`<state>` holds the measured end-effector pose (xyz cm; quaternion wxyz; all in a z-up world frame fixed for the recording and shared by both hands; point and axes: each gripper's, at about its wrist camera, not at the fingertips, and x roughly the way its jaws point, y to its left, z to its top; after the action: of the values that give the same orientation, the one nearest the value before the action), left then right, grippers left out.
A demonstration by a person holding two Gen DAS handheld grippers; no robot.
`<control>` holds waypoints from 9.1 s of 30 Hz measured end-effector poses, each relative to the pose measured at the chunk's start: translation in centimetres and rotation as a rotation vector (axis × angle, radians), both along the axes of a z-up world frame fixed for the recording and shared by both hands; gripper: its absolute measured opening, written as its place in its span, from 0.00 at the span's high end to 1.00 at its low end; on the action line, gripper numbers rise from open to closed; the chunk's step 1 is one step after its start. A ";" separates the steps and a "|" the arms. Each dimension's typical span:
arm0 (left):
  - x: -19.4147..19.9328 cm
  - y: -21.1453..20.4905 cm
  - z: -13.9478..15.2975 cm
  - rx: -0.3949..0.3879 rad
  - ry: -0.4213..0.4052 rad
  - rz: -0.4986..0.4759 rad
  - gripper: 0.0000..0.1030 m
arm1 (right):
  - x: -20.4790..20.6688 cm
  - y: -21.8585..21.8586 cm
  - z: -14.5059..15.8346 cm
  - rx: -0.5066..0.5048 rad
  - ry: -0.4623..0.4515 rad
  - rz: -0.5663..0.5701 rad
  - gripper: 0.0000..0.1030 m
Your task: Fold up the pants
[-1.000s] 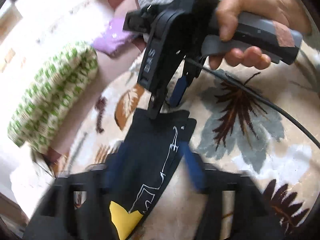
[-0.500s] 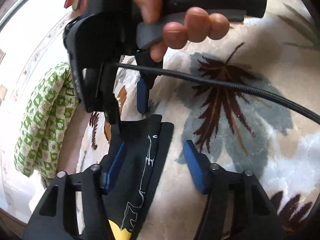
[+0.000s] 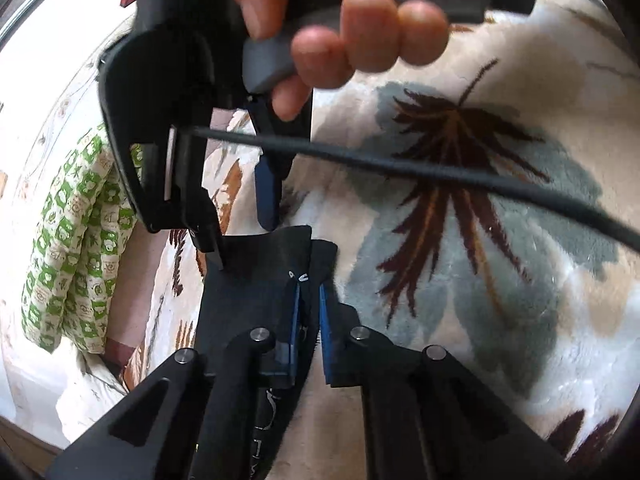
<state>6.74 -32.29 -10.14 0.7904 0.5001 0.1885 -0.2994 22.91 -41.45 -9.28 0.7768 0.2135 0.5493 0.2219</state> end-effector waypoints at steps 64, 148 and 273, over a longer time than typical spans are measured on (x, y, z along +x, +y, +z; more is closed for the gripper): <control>5.3 29.5 5.5 -1.064 0.673 0.666 0.96 | 4.4 27.0 5.2 -0.173 -0.008 0.281 0.81; 10.9 34.1 3.8 -0.856 0.726 0.837 0.92 | -8.3 25.2 2.8 -0.467 -0.269 0.066 0.76; 6.2 55.4 2.1 -1.191 0.636 1.007 0.68 | 6.7 57.8 6.0 -0.365 0.026 0.441 0.36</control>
<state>12.90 23.07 -8.06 0.8706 -0.2524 0.4133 -0.0870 29.56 16.35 -3.30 0.7281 -0.0518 0.6234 0.2802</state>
